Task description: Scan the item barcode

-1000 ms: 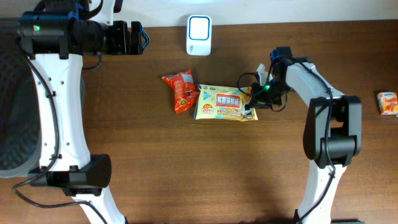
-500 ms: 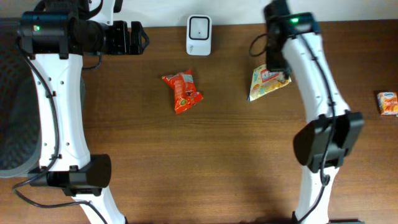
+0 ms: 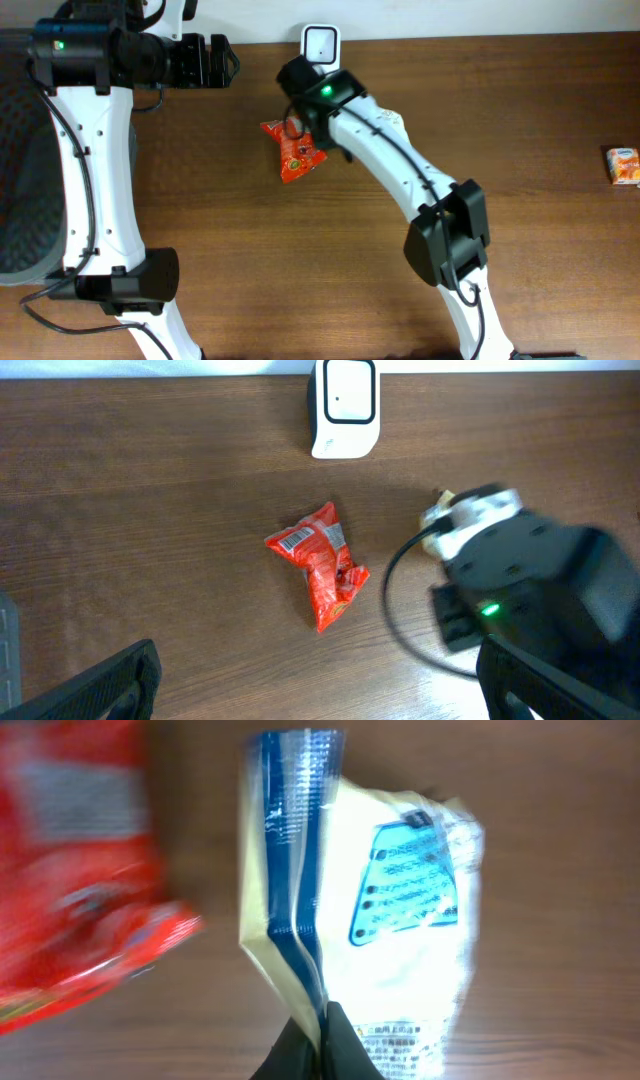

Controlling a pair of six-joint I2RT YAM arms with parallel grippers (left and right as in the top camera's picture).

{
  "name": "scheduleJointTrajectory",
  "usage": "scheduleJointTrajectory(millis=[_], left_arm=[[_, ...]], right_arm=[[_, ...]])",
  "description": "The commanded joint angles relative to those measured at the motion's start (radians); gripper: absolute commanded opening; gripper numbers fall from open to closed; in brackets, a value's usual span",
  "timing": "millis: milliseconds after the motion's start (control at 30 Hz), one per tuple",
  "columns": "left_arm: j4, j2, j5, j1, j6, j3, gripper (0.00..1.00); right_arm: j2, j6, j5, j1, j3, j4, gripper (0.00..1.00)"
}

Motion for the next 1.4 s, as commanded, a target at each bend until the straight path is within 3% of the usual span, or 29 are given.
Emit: scheduleJointTrajectory(millis=[0,33,67,133,233,267,300,467,533,600,800,900,1067,1233,1300,1367], left_arm=[[0.002,-0.011,0.004,0.003,0.02,0.006,0.99],[0.002,-0.011,0.004,0.003,0.02,0.006,0.99],[0.002,-0.011,0.004,0.003,0.02,0.006,0.99],[0.002,-0.011,0.004,0.003,0.02,0.006,0.99],[0.002,-0.011,0.004,0.003,0.02,0.006,0.99],[0.002,-0.011,0.004,0.003,0.02,0.006,0.99],[0.002,-0.011,0.004,0.003,0.02,0.006,0.99],[0.002,-0.011,0.004,0.003,0.02,0.006,0.99],[0.002,-0.011,0.004,0.003,0.02,0.006,0.99],[0.002,-0.011,0.004,0.003,0.02,0.006,0.99],[0.002,-0.011,0.004,0.003,0.02,0.006,0.99],[0.002,-0.011,0.004,0.003,0.02,0.006,0.99],[0.002,-0.011,0.004,0.003,0.02,0.006,0.99],[0.002,-0.011,0.004,0.003,0.02,0.006,0.99],[0.002,-0.011,0.004,0.003,0.02,0.006,0.99],[0.002,-0.011,0.004,0.003,0.02,0.006,0.99]], right_arm=[[-0.016,0.02,-0.331,-0.024,0.001,0.036,0.22],[-0.022,-0.018,-0.41,-0.038,0.017,0.032,0.55],[-0.026,-0.066,-0.491,-0.058,0.045,0.014,0.7],[-0.026,-0.079,-0.536,-0.095,0.097,-0.034,0.82],[-0.027,-0.112,-0.534,-0.188,0.156,-0.113,0.84],[-0.027,-0.136,-0.53,-0.227,0.157,-0.127,0.95],[-0.023,-0.158,-0.53,-0.28,0.154,-0.145,0.99],[-0.016,-0.158,-0.543,-0.426,0.078,-0.206,1.0],[-0.016,-0.158,-0.554,-0.441,0.017,-0.195,0.66],[-0.016,-0.157,-0.544,-0.438,-0.064,-0.122,0.39],[-0.015,-0.158,-0.587,-0.436,-0.32,0.213,0.4],[-0.015,-0.157,-0.542,-0.438,-0.388,0.253,0.33],[-0.064,-0.1,-0.368,-0.444,-0.322,0.075,0.33],[-0.138,-0.106,-0.352,-0.445,-0.185,-0.075,0.54],[-0.144,-0.185,-0.349,-0.445,-0.173,-0.027,0.79],[-0.132,-0.264,-0.365,-0.445,-0.175,0.052,0.86]])
